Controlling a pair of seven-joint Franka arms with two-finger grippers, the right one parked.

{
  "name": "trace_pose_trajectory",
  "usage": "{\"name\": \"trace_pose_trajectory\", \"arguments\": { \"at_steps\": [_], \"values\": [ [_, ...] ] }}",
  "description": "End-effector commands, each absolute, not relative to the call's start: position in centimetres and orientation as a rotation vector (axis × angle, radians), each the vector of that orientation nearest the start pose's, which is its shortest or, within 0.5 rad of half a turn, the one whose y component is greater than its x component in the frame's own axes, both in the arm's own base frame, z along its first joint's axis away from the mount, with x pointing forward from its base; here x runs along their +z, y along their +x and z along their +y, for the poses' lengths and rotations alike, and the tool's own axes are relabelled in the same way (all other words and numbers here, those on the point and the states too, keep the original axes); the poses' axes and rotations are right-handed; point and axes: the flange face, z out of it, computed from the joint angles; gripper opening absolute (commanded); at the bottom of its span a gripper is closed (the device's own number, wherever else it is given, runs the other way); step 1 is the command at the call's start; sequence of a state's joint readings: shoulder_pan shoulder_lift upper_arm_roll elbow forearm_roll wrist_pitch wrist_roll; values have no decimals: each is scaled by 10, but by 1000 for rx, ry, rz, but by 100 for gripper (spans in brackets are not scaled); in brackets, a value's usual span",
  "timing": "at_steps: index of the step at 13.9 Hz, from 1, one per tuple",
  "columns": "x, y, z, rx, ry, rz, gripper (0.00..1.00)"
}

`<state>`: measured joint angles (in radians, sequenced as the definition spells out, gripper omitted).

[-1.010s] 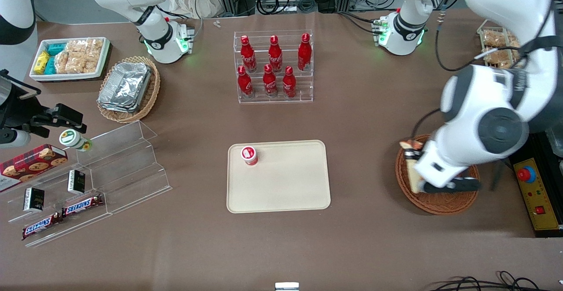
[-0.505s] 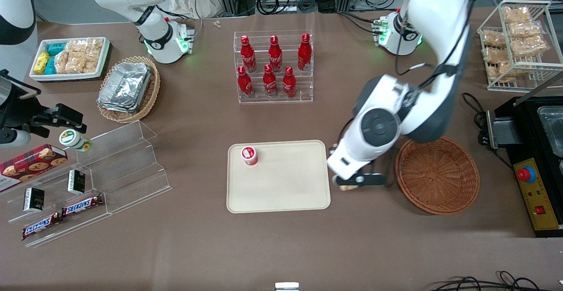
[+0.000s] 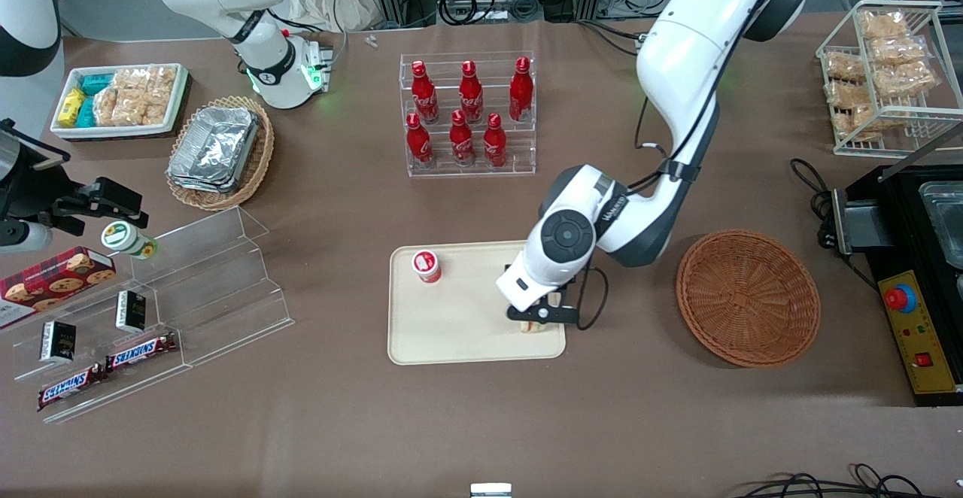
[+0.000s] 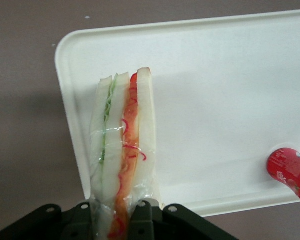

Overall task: Place sandwich from basket to tray
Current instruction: 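Lower the sandwich onto the white tray and open the left gripper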

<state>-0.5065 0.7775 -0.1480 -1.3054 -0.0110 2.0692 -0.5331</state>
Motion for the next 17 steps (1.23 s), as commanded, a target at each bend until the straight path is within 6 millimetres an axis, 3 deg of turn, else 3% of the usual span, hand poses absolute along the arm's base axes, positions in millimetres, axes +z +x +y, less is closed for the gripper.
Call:
{"name": "trace_pose_trajectory", "arguments": {
  "at_steps": [1,2,6,7,8,9,10,14,17],
  "values": [
    [260,601,-433,59,-3242,105,0],
    [249,597,-431,52,-3244,104,0],
    [237,595,-428,86,-3242,73,3],
    [233,598,-423,95,-3242,53,22],
    [233,600,-420,96,-3241,14,52],
    [231,600,-419,98,-3238,8,92],
    [229,599,-419,106,-3234,11,99],
    [250,608,-403,130,-3208,8,99],
    [292,616,-382,145,-3201,-32,99]
  ]
}}
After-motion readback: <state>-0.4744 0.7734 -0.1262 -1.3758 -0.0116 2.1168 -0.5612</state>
